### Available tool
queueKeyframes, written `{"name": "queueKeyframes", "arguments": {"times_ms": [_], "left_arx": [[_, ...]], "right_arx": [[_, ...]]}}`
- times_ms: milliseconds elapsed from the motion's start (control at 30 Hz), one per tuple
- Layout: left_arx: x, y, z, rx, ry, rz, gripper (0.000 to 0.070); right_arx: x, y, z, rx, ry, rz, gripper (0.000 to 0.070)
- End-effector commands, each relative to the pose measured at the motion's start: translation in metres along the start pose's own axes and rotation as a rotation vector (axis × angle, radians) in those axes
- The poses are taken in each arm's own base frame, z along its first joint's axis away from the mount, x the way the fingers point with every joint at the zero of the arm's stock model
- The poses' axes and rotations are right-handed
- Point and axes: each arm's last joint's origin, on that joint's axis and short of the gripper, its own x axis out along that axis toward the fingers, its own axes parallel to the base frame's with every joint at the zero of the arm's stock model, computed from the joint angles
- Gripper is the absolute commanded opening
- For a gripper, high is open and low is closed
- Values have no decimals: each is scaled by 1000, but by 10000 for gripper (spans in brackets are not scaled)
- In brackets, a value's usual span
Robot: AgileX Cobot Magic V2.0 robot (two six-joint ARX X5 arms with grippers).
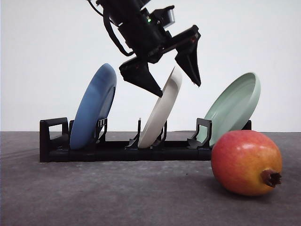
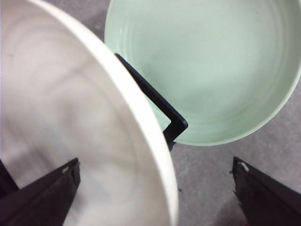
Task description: Place pomegranate in white plate
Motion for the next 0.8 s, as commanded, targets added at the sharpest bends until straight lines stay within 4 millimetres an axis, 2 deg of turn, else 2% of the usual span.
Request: {"name": "queueKeyframes", "arguments": {"times_ms": [0, 100, 167, 200, 500, 633, 767], "left_arx": [[6, -6, 3, 4, -6, -14, 484], [7, -9, 4, 10, -15, -20, 185], [6, -9, 4, 10, -18, -20, 39], [6, -9, 4, 10, -18, -20, 0], [3, -12, 6, 7, -24, -24, 0], [-13, -16, 11, 13, -57, -30, 0], [-41, -26, 19, 29, -110, -47, 0]], "right_arx": [[-1, 2, 5, -23, -15, 1, 590], [-1, 2, 5, -23, -15, 1, 589], [-1, 2, 5, -23, -15, 1, 589], [-1, 2, 5, -23, -15, 1, 589], [-1, 2, 5, -24, -15, 0, 590], [-1, 2, 5, -24, -15, 0, 590], [-1, 2, 5, -24, -17, -11, 590]]}}
